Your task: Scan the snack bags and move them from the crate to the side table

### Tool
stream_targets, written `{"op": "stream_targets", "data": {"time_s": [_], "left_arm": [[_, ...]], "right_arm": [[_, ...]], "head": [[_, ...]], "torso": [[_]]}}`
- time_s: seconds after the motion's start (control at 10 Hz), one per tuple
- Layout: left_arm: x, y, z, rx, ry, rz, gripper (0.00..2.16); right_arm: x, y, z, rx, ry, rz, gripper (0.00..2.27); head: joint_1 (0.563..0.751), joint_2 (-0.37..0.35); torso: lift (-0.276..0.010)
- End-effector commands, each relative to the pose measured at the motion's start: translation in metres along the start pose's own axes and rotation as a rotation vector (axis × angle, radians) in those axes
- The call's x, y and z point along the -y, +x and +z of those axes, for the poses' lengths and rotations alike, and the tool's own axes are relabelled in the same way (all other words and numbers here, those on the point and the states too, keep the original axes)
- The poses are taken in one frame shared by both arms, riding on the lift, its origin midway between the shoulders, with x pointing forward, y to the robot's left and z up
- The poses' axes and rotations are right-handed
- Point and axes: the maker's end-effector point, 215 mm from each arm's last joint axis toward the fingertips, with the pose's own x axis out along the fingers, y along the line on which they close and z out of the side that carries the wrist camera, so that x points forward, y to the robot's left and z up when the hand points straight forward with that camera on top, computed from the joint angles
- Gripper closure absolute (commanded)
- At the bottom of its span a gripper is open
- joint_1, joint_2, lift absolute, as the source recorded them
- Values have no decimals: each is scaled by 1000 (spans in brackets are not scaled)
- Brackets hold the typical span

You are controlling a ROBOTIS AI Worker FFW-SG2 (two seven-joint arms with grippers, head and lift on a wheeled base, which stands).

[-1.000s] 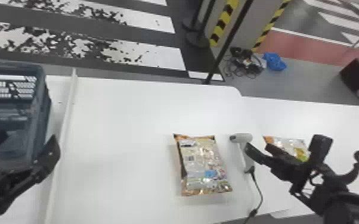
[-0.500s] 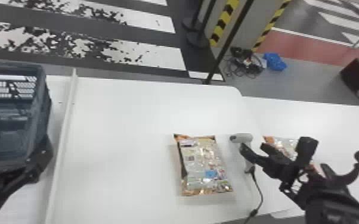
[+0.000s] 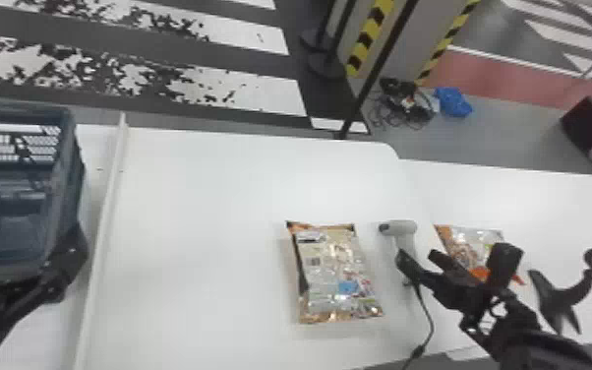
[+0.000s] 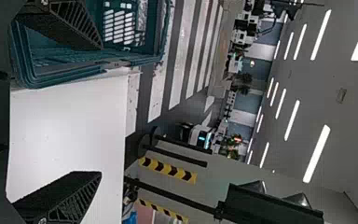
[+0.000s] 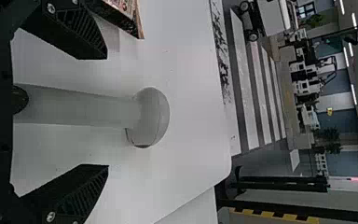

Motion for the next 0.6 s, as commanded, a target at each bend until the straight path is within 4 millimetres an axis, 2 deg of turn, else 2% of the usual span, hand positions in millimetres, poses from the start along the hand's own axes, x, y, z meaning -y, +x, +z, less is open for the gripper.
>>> {"op": "stream_targets", "data": {"time_s": [0.0,0.1,0.2,0.3,0.4,0.5], "left_arm": [[3,1,-2,-9,-3,-6,36],[5,2,-4,-14,-5,-9,36],[5,2,-4,-13,-4,-11,36],[6,2,-4,-15,-4,-13,36],[6,2,-4,-16,-3,-14,36],[6,2,-5,-17,-2,-15,36]], "right_arm": [[-2,1,-11,-15,-2,3,151],[-5,3,-13,-18,-15,9,201],[-11,9,-18,-34,-28,21,373],[-14,13,-23,-47,-40,23,1258],[-12,14,-19,-38,-42,12,2013],[-10,13,-11,-15,-53,9,2175]], "head": [[695,-350],[695,-350],[695,-350],[695,-350],[695,-350],[695,-350]], "torso": [[-87],[-87],[-87],[-87],[-87],[-87]]}}
